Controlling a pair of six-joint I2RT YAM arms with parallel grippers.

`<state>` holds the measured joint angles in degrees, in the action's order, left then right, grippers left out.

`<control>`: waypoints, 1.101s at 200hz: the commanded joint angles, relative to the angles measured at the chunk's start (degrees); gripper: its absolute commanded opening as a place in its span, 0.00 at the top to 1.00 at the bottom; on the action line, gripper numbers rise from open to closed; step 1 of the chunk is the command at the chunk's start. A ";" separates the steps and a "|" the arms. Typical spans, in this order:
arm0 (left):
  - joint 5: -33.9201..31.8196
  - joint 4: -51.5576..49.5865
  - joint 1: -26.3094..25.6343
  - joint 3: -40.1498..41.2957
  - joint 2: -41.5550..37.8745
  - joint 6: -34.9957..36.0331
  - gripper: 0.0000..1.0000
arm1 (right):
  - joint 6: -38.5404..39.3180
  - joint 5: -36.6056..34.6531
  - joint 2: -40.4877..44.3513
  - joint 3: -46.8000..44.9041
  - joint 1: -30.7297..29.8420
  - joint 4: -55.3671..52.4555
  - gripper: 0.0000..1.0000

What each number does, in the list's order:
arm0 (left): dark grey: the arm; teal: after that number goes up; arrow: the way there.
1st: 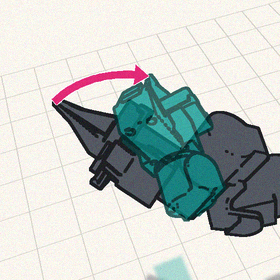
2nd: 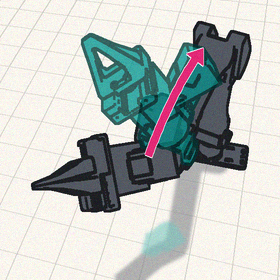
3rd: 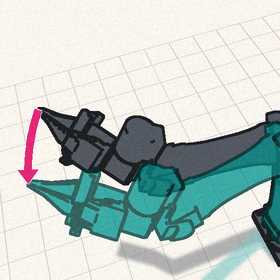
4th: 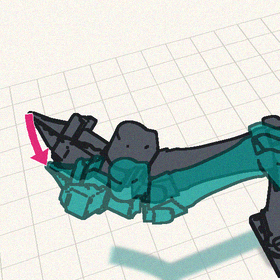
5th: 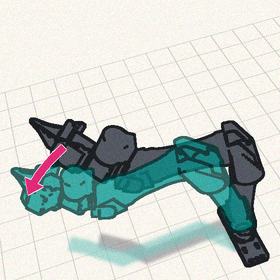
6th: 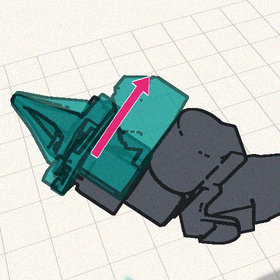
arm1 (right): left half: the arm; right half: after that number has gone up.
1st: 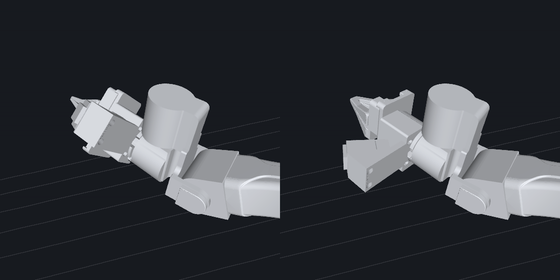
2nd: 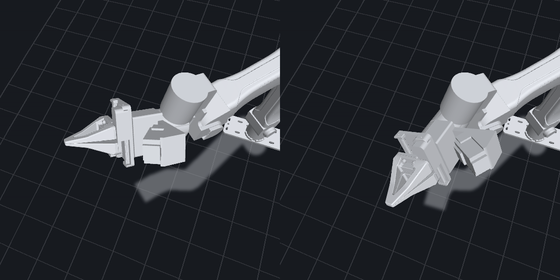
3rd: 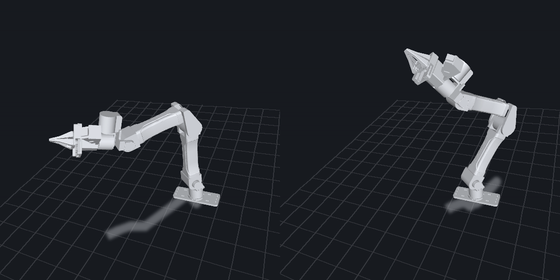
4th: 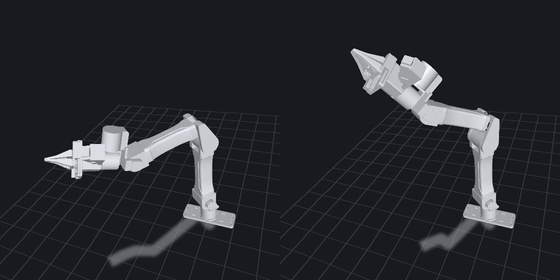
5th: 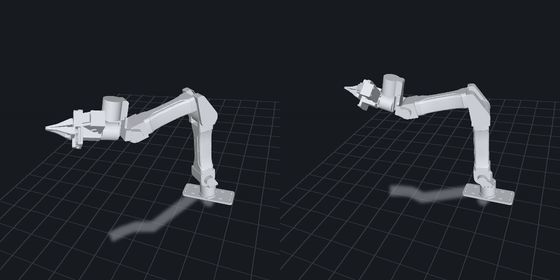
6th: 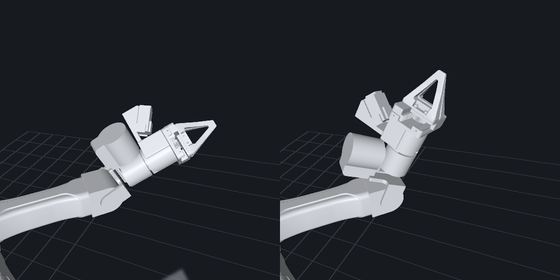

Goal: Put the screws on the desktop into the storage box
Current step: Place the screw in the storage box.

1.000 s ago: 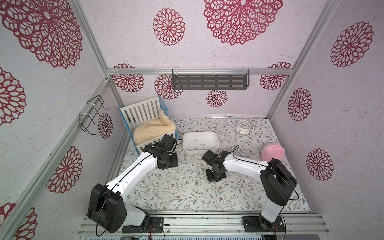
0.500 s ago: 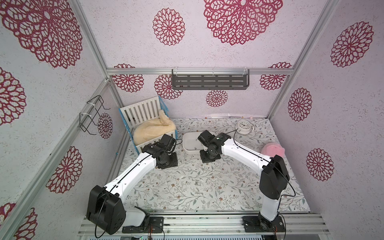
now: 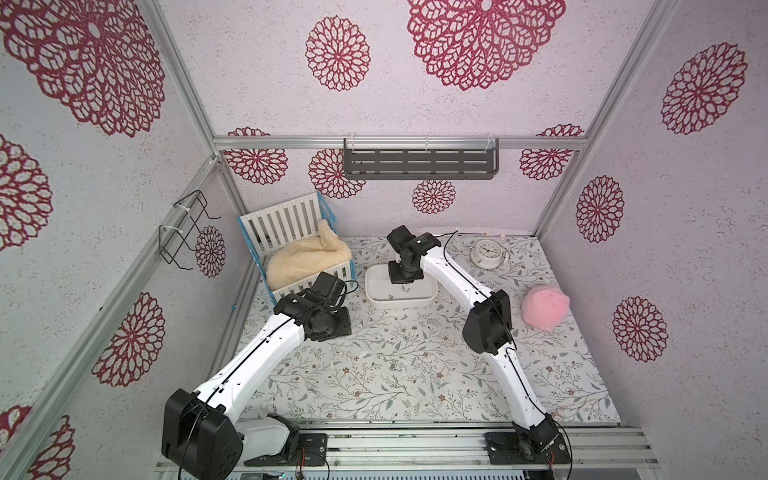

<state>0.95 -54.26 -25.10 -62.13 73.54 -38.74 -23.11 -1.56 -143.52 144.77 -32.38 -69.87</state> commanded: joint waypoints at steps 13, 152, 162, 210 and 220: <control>-0.54 -0.24 0.89 1.23 -1.64 -0.45 0.53 | -0.42 0.32 -2.66 2.54 2.23 -2.14 1.00; -0.29 -0.30 0.99 0.77 -0.29 -0.48 0.53 | -0.78 -3.10 1.94 2.54 1.51 4.93 0.64; -0.07 -0.27 0.96 0.69 0.01 -0.56 0.53 | -0.21 -4.02 3.73 2.54 0.73 5.56 0.63; 1.31 -0.15 0.76 1.35 1.38 -1.29 0.53 | 2.03 -10.26 12.33 0.01 -3.73 7.53 0.60; 1.21 -0.12 0.59 1.40 1.89 -1.18 0.53 | 1.72 -11.41 14.27 -2.36 -4.40 8.17 0.60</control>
<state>1.54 -54.43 -24.58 -61.01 74.30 -39.53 -22.59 -8.14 -137.69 144.86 -34.70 -64.40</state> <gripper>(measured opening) 0.471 0.399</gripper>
